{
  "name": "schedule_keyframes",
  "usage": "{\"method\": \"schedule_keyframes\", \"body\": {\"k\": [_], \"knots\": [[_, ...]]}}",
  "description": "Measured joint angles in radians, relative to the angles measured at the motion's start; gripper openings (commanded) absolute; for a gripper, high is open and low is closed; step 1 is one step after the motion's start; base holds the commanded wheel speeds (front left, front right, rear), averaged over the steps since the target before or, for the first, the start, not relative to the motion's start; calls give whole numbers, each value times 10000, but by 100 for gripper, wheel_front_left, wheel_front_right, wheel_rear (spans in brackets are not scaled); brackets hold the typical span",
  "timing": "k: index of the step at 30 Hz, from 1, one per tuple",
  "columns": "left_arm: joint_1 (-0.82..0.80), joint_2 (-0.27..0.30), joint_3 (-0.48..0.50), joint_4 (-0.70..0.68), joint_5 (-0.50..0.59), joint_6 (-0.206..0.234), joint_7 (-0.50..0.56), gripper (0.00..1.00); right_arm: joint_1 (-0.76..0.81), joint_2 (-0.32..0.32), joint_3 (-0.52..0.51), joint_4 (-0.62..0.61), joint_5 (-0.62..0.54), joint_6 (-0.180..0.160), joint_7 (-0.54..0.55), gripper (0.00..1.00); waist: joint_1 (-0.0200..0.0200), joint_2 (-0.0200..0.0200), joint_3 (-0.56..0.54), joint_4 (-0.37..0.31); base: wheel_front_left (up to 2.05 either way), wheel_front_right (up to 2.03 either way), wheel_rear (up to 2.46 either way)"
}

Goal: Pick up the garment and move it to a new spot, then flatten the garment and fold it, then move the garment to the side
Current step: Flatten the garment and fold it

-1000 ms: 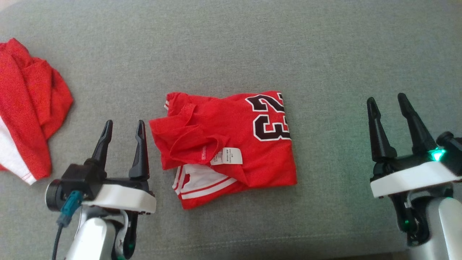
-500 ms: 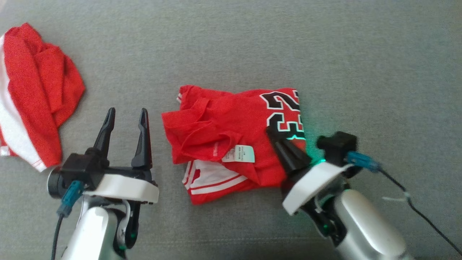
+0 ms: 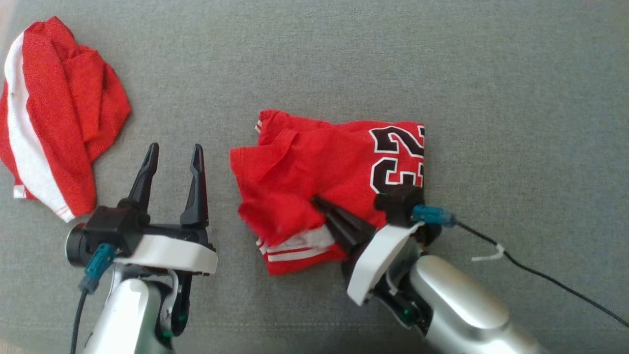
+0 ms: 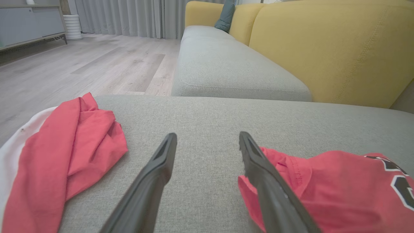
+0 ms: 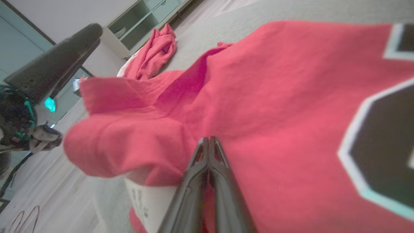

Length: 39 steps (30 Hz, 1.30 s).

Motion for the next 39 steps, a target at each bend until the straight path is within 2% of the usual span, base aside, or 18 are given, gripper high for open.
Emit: {"method": "schedule_keyframes", "body": {"k": [9,13,15,16,17,18,19,24,31,35,39], "knots": [[0,-15,8,4,0,0,-12,100,-383,-33,1528,33,453,0,182,0,0,0,-25,-61,0,0,0],[1,-21,21,12,0,0,-12,100,-456,-84,1620,38,418,0,71,0,0,0,-55,-87,0,0,0],[6,-19,58,27,0,17,-12,100,-455,-142,1317,-96,297,0,-201,0,0,0,-99,-136,0,0,0],[12,-19,84,29,0,46,-12,100,-455,-180,1053,-211,203,0,-320,8,0,0,-134,-174,0,0,0],[23,-17,105,29,0,75,-12,100,-452,-245,732,-330,104,0,-416,49,0,0,-174,-218,0,0,0],[41,-17,117,36,0,79,-12,100,-432,-332,339,-474,-63,0,-581,95,0,0,-218,-262,0,0,0],[58,-15,125,54,-2,79,-12,100,-392,-445,-113,-637,-247,0,-713,100,0,0,-269,-303,0,0,0],[180,-6,159,75,-4,163,-12,100,463,-928,-2533,-1471,-1225,0,-897,100,0,0,-532,-541,0,0,0],[671,69,207,48,-82,222,-10,100,2243,-999,-5630,-3024,-2744,0,-696,100,0,0,-930,-907,0,0,0],[700,144,278,25,-109,249,-6,100,2861,-765,-6638,-3887,-3195,0,-251,100,0,0,-1230,-1056,0,0,0],[1034,240,378,-15,-188,339,19,100,3483,-665,-7106,-4460,-3463,0,138,100,0,0,-1590,-1172,0,0,0]]}}
